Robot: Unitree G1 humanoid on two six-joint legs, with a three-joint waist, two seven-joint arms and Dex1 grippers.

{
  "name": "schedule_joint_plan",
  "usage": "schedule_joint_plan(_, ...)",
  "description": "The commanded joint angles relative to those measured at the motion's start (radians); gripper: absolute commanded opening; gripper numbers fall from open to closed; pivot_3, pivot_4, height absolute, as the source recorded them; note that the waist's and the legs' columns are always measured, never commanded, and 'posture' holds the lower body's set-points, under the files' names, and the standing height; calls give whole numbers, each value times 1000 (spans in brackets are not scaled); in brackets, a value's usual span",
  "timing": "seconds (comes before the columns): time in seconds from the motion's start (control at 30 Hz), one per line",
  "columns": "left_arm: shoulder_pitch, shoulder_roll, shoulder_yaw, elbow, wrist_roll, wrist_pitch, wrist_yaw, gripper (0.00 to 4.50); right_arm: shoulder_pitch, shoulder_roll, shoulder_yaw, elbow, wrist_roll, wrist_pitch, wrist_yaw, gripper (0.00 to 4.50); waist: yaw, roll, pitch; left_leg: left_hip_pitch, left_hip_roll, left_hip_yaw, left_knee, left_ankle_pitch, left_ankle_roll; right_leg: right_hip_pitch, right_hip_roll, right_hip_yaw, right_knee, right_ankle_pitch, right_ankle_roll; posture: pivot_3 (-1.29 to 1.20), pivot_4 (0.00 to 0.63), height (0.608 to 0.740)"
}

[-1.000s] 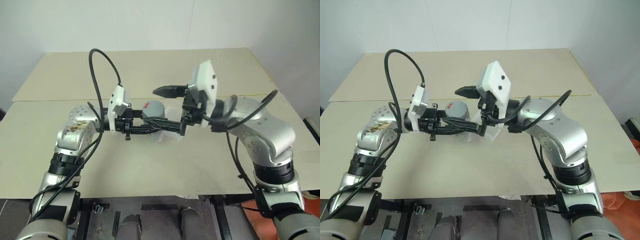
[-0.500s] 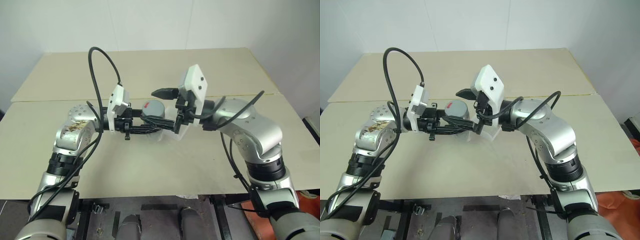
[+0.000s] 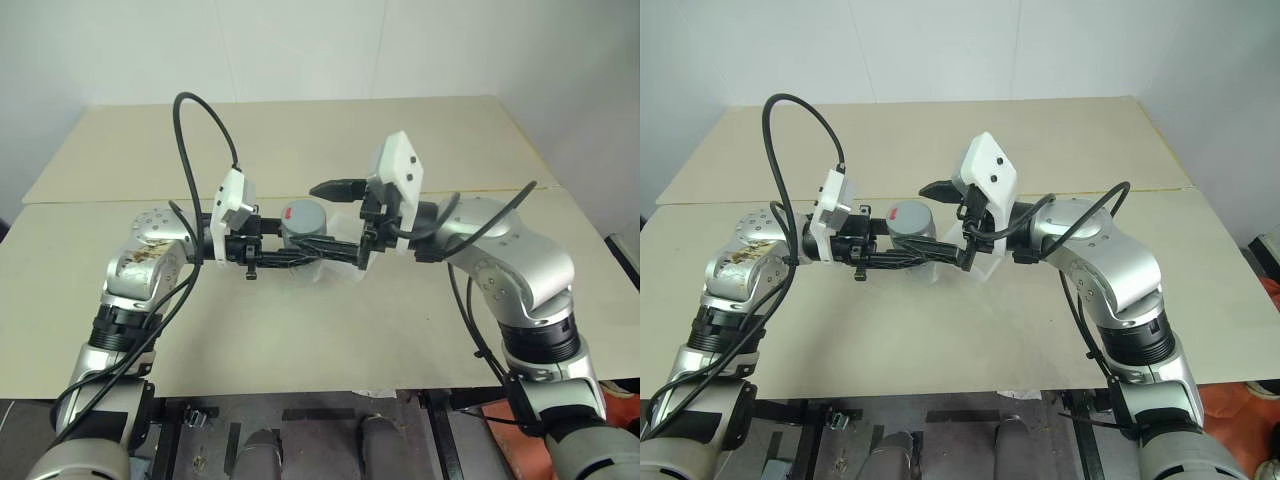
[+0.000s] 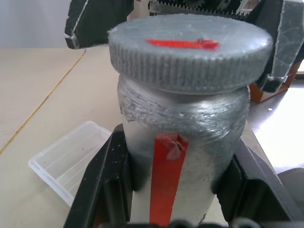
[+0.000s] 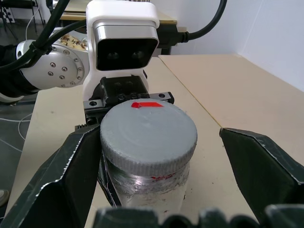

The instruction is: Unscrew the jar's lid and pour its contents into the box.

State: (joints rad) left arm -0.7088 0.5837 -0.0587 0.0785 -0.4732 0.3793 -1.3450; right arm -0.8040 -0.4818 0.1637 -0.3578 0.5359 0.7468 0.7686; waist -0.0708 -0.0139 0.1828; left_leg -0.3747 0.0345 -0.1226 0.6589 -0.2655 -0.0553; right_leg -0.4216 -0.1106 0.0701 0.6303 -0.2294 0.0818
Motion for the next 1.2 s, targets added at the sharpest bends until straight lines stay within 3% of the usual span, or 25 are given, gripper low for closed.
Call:
schedule_joint_plan(0.03,-15,7,14,-32,-18,-2,-4,1901,-3,5,-38,-46,36,-18,20,4444,0,0,0,0,0,0,0,0,0,0,0,0,0,0,0,0,150,740)
schedule_joint_plan(0.5,-9,6,7,-41,-16,-2,-3,1901,-8,25,-22,-58,41,1,-9,4444,0,0,0,0,0,0,0,0,0,0,0,0,0,0,0,0,150,740)
schedule_joint_plan(0.6,-9,4,6,-41,-15,-1,-2,1901,-7,25,-19,-57,39,2,-12,3806,0,0,0,0,0,0,0,0,0,0,0,0,0,0,0,0,150,740)
schedule_joint_plan(0.7,-9,4,6,-41,-15,-2,-3,1901,-7,24,-13,-59,32,-2,-13,2819,0,0,0,0,0,0,0,0,0,0,0,0,0,0,0,0,150,740)
schedule_joint_plan(0.73,-9,4,6,-41,-15,-3,-3,1901,-8,24,-12,-59,30,-2,-15,2733,0,0,0,0,0,0,0,0,0,0,0,0,0,0,0,0,150,740)
schedule_joint_plan(0.9,4,11,8,-51,-15,-3,-3,1901,-25,32,-37,-50,66,26,-19,2732,0,0,0,0,0,0,0,0,0,0,0,0,0,0,0,0,150,740)
schedule_joint_plan(1.2,34,42,22,-48,-10,-6,-5,1901,-127,78,-260,0,292,206,-158,2732,1,0,0,0,0,0,0,0,0,0,0,0,0,0,0,0,150,740)
